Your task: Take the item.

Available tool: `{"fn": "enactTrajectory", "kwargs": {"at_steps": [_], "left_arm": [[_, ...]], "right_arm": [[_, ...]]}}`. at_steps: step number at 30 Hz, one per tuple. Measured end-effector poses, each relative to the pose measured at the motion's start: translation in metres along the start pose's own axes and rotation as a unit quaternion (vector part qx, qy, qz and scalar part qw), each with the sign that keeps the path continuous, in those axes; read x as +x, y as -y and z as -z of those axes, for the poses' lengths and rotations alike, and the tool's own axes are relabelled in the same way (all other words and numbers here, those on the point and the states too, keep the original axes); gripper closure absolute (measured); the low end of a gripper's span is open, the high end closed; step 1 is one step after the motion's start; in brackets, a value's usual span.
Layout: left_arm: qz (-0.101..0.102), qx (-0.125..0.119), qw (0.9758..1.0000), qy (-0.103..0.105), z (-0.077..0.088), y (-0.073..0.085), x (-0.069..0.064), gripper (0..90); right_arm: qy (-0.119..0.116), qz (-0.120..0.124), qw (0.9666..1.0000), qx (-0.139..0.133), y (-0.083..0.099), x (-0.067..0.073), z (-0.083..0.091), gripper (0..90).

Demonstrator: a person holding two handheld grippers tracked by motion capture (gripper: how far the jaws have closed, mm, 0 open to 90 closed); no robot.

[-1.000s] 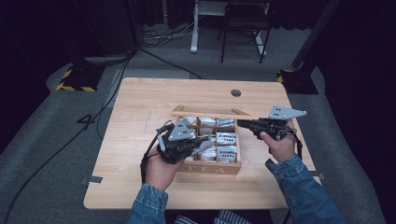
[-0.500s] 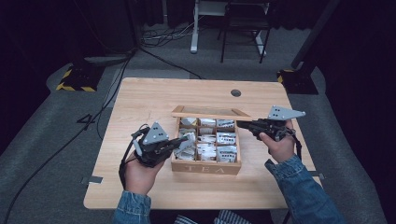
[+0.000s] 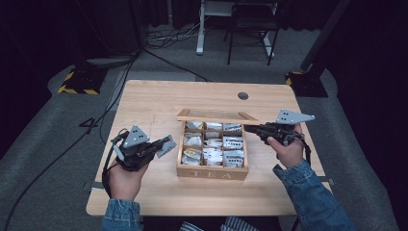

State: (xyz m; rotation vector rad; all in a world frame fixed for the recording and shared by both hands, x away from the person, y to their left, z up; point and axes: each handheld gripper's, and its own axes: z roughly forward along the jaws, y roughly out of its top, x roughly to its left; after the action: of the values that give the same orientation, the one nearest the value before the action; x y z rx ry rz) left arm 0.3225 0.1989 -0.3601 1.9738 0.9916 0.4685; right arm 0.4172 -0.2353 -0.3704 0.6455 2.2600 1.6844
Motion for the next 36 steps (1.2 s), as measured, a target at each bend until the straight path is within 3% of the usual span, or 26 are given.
{"fn": "enactTrajectory", "kwargs": {"at_steps": [10, 16, 20, 26, 30, 36], "left_arm": [[0.038, 0.005, 0.9986, -0.037, 0.001, 0.019, 0.023, 90.0], [0.074, 0.009, 0.9956, -0.058, -0.003, 0.034, 0.041, 90.0], [0.091, 0.028, 0.9926, -0.076, -0.010, 0.042, 0.050, 90.0], [0.124, 0.050, 0.9874, -0.084, -0.021, 0.053, 0.065, 90.0], [0.128, 0.071, 0.9859, -0.082, -0.033, 0.059, 0.070, 90.0], [0.146, 0.082, 0.9832, -0.072, -0.048, 0.070, 0.074, 90.0]], "right_arm": [[0.001, -0.001, 1.0000, -0.001, 0.000, 0.000, 0.001, 90.0], [0.001, 0.001, 1.0000, 0.002, 0.000, 0.001, 0.001, 90.0], [0.002, 0.002, 1.0000, 0.000, 0.000, 0.002, 0.003, 90.0], [0.003, 0.002, 1.0000, -0.002, 0.000, 0.002, 0.004, 90.0], [0.002, 0.001, 1.0000, -0.001, 0.000, 0.002, 0.004, 90.0], [0.002, 0.001, 1.0000, 0.000, 0.000, 0.003, 0.004, 90.0]]}}
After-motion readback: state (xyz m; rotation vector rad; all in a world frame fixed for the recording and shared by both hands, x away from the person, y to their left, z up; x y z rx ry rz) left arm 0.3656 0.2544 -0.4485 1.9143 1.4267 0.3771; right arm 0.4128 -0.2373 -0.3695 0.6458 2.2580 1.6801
